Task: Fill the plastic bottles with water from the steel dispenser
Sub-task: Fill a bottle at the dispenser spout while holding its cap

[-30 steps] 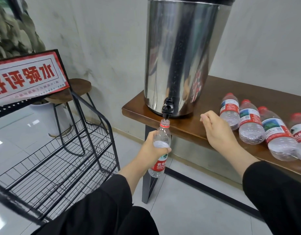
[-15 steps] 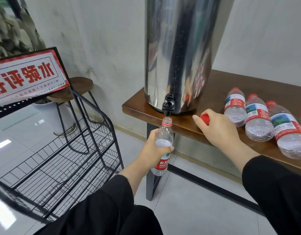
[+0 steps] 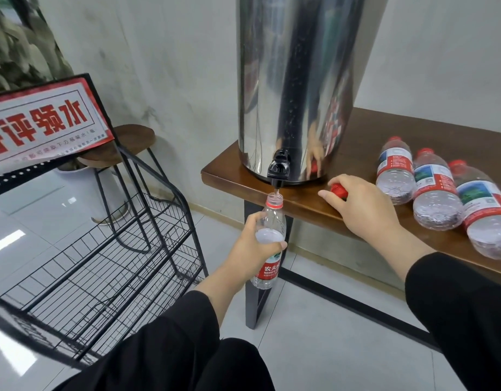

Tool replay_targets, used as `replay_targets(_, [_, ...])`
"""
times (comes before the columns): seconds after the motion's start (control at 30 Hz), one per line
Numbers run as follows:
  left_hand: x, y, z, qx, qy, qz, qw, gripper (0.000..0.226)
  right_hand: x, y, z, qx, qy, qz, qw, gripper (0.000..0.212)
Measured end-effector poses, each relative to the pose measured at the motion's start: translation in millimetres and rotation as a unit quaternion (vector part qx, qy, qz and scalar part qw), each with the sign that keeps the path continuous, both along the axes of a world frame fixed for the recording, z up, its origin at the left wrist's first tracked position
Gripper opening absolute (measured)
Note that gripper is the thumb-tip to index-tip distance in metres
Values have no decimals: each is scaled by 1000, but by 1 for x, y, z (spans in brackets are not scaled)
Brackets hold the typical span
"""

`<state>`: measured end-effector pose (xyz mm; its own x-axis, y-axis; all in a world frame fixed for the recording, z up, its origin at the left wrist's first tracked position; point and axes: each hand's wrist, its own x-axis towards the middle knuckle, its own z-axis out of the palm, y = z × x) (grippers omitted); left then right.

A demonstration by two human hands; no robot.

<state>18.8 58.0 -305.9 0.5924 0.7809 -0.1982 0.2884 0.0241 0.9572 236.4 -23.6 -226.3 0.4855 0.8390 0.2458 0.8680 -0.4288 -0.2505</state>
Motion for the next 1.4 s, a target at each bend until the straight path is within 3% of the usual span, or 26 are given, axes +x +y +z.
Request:
replay_targets(0.2, [1,-2,0,3,12,-2,1000,74,-1,1,-2,6,50,-25,998,49])
replay_targets(0.43, [5,-3,0,2,18,-1,1000,78,-2,1,-2,12,-8,-27,1000,45])
replay_targets(1.4, [11,1,9,16,8,1,1000,71,-1,4,-3,-7,-21,-22,1000,43])
